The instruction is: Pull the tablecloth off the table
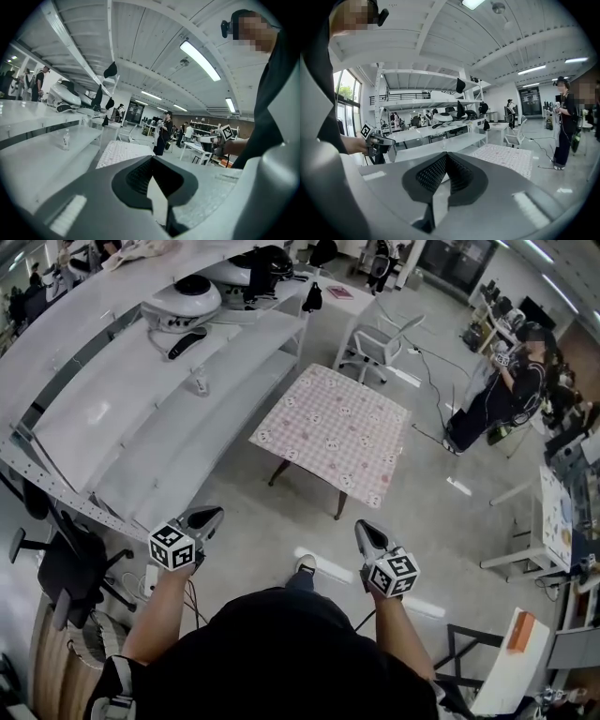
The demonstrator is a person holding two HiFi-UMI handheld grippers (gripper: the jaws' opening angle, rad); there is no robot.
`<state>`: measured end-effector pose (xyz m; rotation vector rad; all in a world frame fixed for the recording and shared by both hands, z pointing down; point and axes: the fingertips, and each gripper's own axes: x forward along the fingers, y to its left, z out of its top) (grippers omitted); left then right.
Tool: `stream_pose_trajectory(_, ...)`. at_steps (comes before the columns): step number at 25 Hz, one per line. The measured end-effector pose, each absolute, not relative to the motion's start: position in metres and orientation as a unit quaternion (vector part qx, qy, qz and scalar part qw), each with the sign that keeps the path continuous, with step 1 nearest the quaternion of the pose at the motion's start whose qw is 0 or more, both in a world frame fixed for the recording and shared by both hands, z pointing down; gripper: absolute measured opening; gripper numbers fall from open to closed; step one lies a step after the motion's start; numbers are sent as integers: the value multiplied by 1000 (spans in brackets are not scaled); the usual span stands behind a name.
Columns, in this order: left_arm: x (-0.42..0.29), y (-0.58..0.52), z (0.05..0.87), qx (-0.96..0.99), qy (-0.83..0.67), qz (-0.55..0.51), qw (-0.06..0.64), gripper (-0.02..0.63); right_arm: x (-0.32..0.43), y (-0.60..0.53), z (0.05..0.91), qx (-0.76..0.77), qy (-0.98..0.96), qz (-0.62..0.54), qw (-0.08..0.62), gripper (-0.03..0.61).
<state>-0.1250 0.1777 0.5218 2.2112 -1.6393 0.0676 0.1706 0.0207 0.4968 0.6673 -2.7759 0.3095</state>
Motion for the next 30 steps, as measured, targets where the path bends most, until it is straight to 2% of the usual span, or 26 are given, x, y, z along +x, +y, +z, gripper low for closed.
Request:
stream_pose_trajectory(8, -134, 155, 522, 781, -592, 33, 198, 0, 160, -11, 510, 225, -958, 129, 125, 32)
stream_pose_trajectory(15, -135, 110, 519, 777, -597, 39, 198, 0, 155, -58, 498, 194, -966, 149, 84, 32)
stream_pose_trajectory(30, -135, 24, 512, 766, -607, 49, 204, 2, 144, -158, 497, 174, -969, 160, 69, 32)
